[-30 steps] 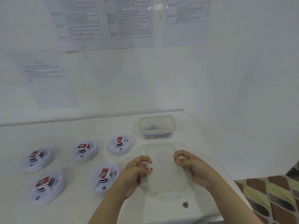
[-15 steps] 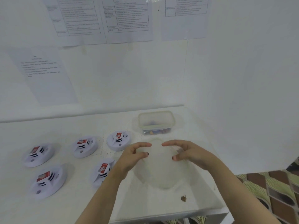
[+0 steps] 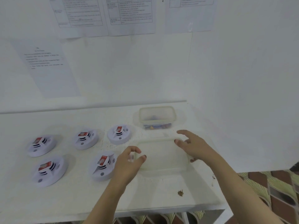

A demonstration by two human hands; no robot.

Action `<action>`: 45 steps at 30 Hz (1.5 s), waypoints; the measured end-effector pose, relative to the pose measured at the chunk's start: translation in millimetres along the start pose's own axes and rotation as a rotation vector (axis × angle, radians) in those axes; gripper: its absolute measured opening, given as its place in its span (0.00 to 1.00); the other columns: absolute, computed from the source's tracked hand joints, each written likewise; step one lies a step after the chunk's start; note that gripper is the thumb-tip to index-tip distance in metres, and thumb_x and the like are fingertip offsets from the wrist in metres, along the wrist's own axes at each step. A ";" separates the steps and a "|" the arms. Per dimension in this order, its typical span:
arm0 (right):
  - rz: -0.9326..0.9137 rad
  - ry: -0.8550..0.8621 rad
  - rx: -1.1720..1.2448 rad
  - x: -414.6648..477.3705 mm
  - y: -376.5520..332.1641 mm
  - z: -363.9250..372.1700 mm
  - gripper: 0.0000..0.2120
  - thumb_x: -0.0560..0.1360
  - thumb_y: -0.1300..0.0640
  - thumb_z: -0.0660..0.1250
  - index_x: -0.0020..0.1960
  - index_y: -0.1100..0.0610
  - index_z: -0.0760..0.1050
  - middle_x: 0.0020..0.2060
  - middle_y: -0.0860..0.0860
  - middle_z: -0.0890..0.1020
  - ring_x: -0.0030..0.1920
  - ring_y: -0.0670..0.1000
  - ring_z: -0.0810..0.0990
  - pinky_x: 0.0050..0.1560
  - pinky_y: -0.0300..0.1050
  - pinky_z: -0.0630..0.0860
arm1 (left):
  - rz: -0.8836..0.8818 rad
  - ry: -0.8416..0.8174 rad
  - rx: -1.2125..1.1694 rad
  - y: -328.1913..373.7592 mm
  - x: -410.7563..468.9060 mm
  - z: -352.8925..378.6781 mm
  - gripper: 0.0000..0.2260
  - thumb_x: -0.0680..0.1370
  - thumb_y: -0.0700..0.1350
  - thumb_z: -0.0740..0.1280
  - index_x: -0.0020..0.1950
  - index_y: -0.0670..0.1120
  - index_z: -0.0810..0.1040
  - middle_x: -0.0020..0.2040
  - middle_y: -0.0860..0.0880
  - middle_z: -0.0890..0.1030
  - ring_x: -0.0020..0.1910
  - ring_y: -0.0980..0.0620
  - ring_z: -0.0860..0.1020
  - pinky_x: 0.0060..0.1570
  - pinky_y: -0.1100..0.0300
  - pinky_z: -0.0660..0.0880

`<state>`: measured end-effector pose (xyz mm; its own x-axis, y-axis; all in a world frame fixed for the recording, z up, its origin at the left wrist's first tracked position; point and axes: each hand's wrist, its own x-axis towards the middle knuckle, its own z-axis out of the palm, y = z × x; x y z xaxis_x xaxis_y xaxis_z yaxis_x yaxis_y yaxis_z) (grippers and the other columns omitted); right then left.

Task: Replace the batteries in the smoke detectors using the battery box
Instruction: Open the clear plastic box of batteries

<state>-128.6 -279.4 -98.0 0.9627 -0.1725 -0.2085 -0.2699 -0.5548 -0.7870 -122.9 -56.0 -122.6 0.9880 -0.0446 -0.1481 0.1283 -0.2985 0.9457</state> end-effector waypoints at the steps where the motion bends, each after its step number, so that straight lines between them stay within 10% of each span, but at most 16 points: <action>1: 0.013 -0.010 0.062 -6.8 2.7 -2.6 0.20 0.76 0.46 0.64 0.67 0.41 0.65 0.57 0.51 0.72 0.53 0.49 0.75 0.36 0.40 0.77 | -0.010 -0.004 -0.009 1.6 0.6 -2.1 0.03 0.77 0.42 0.67 0.48 0.49 0.77 0.49 0.55 0.75 0.49 0.52 0.75 0.42 0.58 0.74; 7: -0.070 -0.006 0.234 -28.5 22.0 -15.9 0.10 0.72 0.61 0.69 0.49 0.48 0.79 0.49 0.53 0.78 0.34 0.48 0.76 0.34 0.38 0.75 | -0.056 -0.059 -0.081 3.2 12.4 -21.6 0.12 0.77 0.34 0.63 0.46 0.47 0.83 0.38 0.49 0.77 0.37 0.51 0.72 0.37 0.60 0.69; 14: -0.205 -0.143 0.630 -21.7 9.7 -45.2 0.16 0.75 0.73 0.59 0.57 0.60 0.79 0.53 0.55 0.83 0.50 0.53 0.83 0.49 0.37 0.78 | 0.081 -0.277 -0.431 30.4 21.5 -58.5 0.16 0.67 0.30 0.66 0.45 0.46 0.87 0.46 0.47 0.85 0.41 0.53 0.81 0.40 0.68 0.78; 19: -0.356 -0.001 0.594 6.9 -20.7 -62.3 0.13 0.71 0.69 0.67 0.49 0.54 0.83 0.41 0.56 0.84 0.41 0.52 0.83 0.44 0.39 0.80 | 0.261 -0.258 -0.328 60.1 53.1 -75.4 0.18 0.61 0.45 0.80 0.49 0.53 0.86 0.46 0.49 0.85 0.43 0.54 0.82 0.43 0.66 0.78; 23: -0.469 0.200 0.584 51.1 -54.4 -68.6 0.07 0.69 0.57 0.69 0.41 0.47 0.85 0.37 0.43 0.85 0.34 0.42 0.78 0.35 0.37 0.78 | 0.347 -0.034 -0.090 92.6 98.1 -68.1 0.07 0.75 0.53 0.66 0.50 0.57 0.81 0.51 0.60 0.80 0.42 0.60 0.78 0.40 0.64 0.77; 30: -0.173 0.238 0.536 172.9 -75.5 -71.3 0.07 0.76 0.61 0.66 0.49 0.65 0.80 0.29 0.52 0.83 0.27 0.46 0.80 0.33 0.39 0.81 | 0.227 0.094 -0.145 126.7 212.3 -46.2 0.10 0.77 0.35 0.67 0.37 0.44 0.81 0.35 0.49 0.82 0.24 0.59 0.78 0.26 0.67 0.76; 40: 0.167 0.121 0.264 265.1 -54.7 -44.6 0.17 0.77 0.57 0.64 0.62 0.64 0.73 0.51 0.55 0.77 0.48 0.51 0.76 0.38 0.40 0.68 | -0.108 -0.042 -0.216 83.9 319.4 -10.8 0.12 0.70 0.23 0.66 0.33 0.38 0.78 0.23 0.50 0.79 0.28 0.52 0.77 0.29 0.66 0.79; 45: 0.235 0.052 0.234 267.3 -40.9 -35.8 0.23 0.78 0.54 0.64 0.69 0.62 0.66 0.58 0.56 0.74 0.53 0.53 0.75 0.47 0.42 0.71 | -0.204 -0.129 -0.163 60.1 326.2 -2.0 0.09 0.75 0.29 0.68 0.55 0.32 0.76 0.48 0.36 0.78 0.39 0.47 0.78 0.35 0.60 0.80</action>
<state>139.1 -331.9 -100.7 0.8707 -0.3180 -0.3751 -0.4667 -0.2937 -0.8342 207.3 -86.7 -113.4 0.9225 -0.1239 -0.3657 0.3456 -0.1572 0.9251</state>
